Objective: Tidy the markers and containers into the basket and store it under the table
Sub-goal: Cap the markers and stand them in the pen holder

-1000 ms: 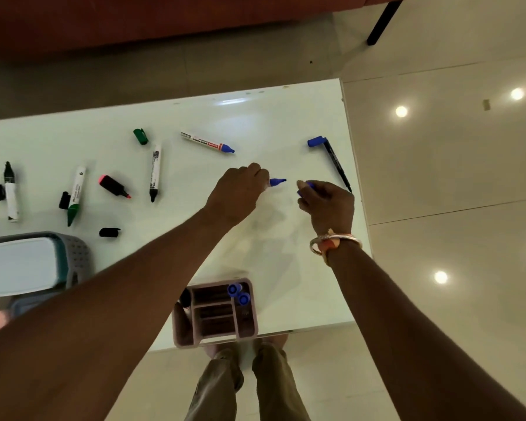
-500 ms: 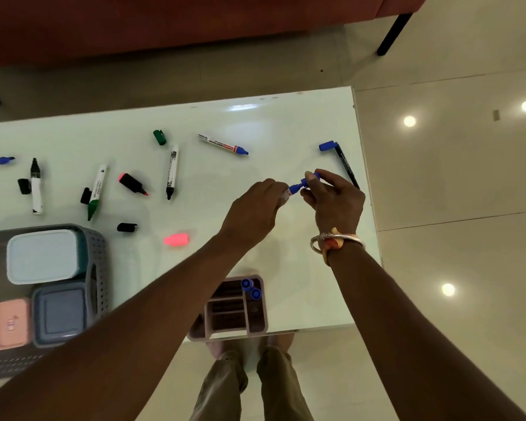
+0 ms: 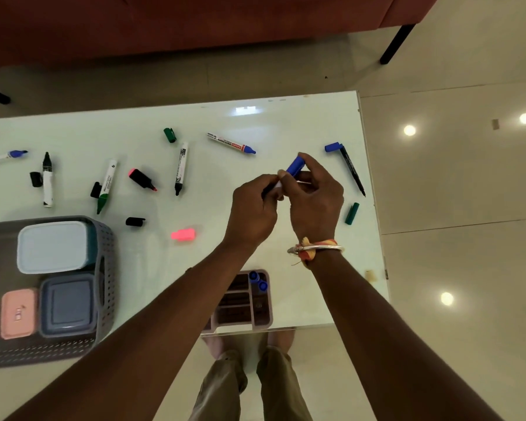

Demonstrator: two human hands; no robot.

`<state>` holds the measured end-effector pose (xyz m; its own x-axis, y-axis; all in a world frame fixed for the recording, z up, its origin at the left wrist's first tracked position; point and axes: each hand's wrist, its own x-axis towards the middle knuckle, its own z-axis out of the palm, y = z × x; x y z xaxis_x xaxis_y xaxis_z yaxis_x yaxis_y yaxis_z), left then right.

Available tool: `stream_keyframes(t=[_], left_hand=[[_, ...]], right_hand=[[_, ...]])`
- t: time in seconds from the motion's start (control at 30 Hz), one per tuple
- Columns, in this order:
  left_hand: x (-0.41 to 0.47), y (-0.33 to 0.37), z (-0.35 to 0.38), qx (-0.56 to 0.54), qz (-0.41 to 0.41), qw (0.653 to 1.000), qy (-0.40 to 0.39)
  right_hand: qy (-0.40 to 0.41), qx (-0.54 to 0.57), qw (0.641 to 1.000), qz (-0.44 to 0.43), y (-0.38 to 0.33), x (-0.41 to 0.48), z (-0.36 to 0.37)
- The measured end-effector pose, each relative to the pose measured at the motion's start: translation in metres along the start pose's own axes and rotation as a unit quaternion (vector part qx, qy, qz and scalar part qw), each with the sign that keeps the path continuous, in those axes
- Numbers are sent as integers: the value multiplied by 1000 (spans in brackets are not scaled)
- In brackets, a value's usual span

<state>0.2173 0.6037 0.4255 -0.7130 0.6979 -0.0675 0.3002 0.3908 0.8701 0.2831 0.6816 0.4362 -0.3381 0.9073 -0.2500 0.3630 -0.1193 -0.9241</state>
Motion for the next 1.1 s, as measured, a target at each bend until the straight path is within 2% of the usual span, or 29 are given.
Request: stream_keyframes(t=[0.07,0.13,0.23,0.3,0.4,0.5,0.7,0.87,1.1], left_hand=[[-4,3,-6,-31,-18,999,14],[-7,3,-17,-71,-43,997,-6],[-11,-1,-38,-100,-69,985,-121],[-11,-5,-51,-108,-98,974,-171],[-8,-13,-70,-140,-138,974,-111],[-11,-27,-82,-140,-159,976,-53],[-33,-36,-74,-113,-173,975,-79],[-44,-37,-70,-120,-173,974,-82],[-44,-40,-72,-99,-171,977,-84]], right_hand=[[-20,-20,999,-18,-8,-1,3],[-51,-42,997,-30,-12,-7,2],[-69,-25,997,-37,-9,-26,-10],[-39,-13,998,-39,-4,-44,-26],[34,-24,998,-46,1,-79,-55],[63,-41,993,-86,5,-123,-75],[16,-73,991,-108,36,-175,-70],[-36,-54,992,-106,61,-176,-54],[-75,-106,983,-130,81,-176,-48]])
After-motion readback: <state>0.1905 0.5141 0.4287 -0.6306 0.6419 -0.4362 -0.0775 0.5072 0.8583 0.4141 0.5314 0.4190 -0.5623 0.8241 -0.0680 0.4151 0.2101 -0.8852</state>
